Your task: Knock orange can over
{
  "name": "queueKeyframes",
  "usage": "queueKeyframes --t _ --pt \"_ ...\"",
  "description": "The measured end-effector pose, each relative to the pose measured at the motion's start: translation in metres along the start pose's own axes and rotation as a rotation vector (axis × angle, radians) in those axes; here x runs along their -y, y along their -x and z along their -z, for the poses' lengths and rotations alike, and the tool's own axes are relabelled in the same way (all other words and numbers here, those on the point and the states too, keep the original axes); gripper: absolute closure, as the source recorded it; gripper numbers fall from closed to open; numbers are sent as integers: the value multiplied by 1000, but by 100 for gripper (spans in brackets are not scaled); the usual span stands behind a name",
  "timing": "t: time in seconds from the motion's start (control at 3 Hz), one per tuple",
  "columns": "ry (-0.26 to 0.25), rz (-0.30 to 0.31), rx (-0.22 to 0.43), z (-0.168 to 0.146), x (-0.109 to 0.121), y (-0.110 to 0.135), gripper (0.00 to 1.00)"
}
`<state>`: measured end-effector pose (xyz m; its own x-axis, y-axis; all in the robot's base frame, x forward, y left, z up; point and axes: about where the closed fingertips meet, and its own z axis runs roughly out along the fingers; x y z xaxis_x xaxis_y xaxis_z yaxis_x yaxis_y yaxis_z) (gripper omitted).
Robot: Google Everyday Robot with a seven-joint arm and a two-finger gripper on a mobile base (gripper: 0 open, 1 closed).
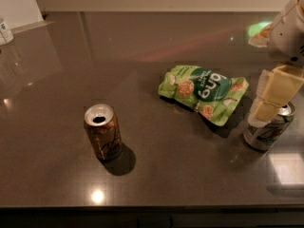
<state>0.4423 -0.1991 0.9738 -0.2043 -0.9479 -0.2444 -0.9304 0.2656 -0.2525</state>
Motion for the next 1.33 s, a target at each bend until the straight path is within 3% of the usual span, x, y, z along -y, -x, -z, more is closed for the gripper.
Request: queueKeyframes --t 0.67,1.33 --pt "20 28 214 -29 -13 83 0" --pt "136 86 401 -70 -54 166 0"
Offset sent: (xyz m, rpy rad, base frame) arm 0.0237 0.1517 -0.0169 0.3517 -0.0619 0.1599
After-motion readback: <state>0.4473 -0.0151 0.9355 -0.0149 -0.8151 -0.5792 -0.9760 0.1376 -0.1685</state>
